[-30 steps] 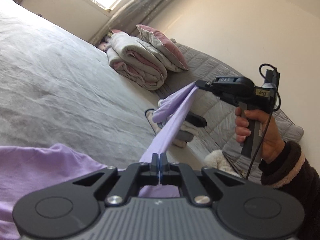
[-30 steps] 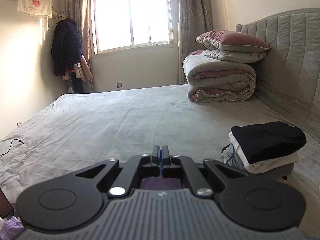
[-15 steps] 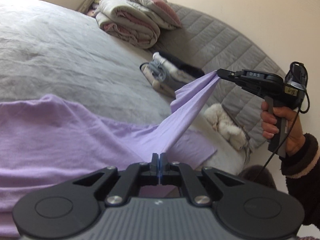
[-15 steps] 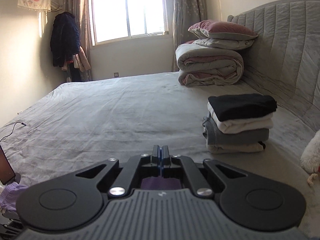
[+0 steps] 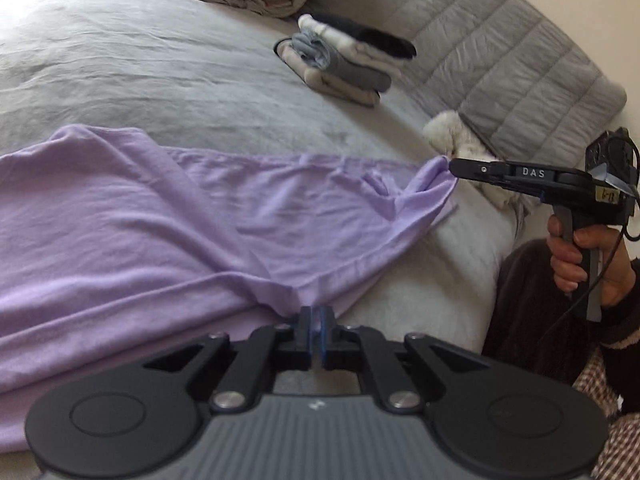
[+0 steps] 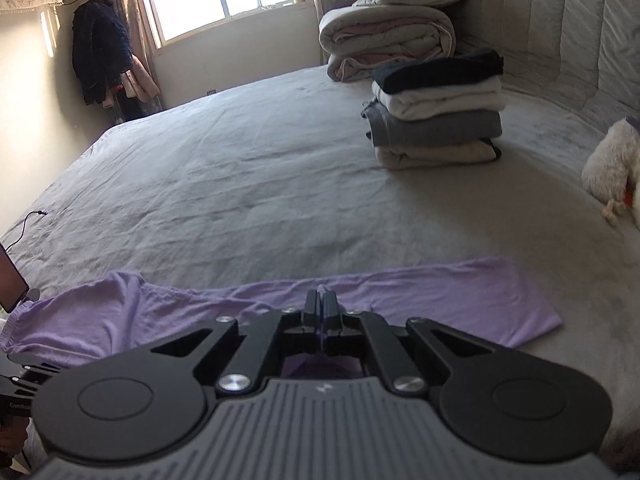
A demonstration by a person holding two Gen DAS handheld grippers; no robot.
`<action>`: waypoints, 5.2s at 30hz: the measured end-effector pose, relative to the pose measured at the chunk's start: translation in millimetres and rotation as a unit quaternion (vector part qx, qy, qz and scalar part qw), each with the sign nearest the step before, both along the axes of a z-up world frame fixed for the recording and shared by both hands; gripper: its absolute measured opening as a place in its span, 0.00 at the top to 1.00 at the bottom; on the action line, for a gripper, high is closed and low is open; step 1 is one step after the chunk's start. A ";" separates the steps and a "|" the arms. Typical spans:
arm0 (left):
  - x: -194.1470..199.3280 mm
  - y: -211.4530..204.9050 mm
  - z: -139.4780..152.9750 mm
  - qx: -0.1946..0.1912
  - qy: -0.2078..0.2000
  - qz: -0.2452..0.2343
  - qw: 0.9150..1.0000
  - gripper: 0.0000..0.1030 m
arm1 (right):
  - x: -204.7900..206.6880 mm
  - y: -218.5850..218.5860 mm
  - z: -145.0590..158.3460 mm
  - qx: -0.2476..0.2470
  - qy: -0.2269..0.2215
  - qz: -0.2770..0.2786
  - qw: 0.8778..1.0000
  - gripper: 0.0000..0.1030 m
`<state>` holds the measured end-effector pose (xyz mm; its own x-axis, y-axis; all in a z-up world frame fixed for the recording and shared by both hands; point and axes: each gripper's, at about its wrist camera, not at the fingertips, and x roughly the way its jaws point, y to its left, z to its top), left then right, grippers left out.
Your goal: Fold clothes
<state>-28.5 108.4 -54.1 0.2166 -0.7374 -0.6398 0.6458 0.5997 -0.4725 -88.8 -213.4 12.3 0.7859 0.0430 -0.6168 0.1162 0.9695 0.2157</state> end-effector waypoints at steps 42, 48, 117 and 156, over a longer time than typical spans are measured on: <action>37.9 -211.4 22.8 0.151 -0.060 0.059 0.985 0.59 | -26.5 -43.3 -42.4 0.207 0.013 0.099 0.973 0.62; 33.0 -213.3 19.9 0.167 -0.059 0.067 0.982 0.59 | -28.0 -54.4 -42.0 0.218 0.009 0.079 0.973 0.62; 33.4 -323.5 87.0 -0.004 0.142 0.006 0.990 0.96 | -53.6 -116.9 -53.3 0.257 -0.019 -0.019 0.966 0.59; 35.8 -362.1 12.0 0.123 -0.111 -0.108 0.980 0.71 | -53.8 -114.7 -74.4 -0.063 0.005 -0.084 0.994 0.99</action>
<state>7.3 -253.7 -42.1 0.2270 -0.6107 -0.7586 0.8410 0.5157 -0.1635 -142.6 -328.1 -62.1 0.7687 -0.1671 -0.6174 0.2812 0.9553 0.0916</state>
